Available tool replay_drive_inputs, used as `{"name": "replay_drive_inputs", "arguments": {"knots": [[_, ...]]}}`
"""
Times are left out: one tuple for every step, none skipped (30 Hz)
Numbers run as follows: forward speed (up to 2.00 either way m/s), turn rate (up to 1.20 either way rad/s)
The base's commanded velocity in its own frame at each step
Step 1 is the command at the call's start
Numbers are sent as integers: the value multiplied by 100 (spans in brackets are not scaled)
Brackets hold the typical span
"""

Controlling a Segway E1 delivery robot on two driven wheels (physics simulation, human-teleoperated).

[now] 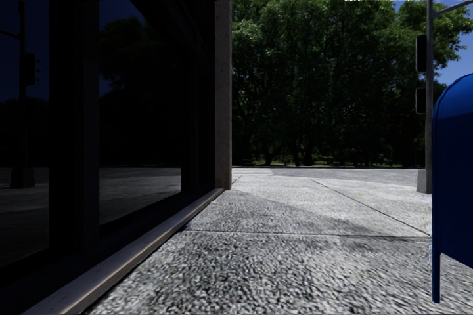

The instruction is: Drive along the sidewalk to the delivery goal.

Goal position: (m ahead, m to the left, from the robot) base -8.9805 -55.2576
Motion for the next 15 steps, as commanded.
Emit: {"name": "replay_drive_inputs", "arguments": {"knots": [[135, -91], [135, -80], [135, -80], [135, -9], [135, -3], [135, -1], [135, 0], [135, 0], [135, 0], [135, 0], [135, 0], [135, 0], [135, 0], [135, 0], [135, 0]]}}
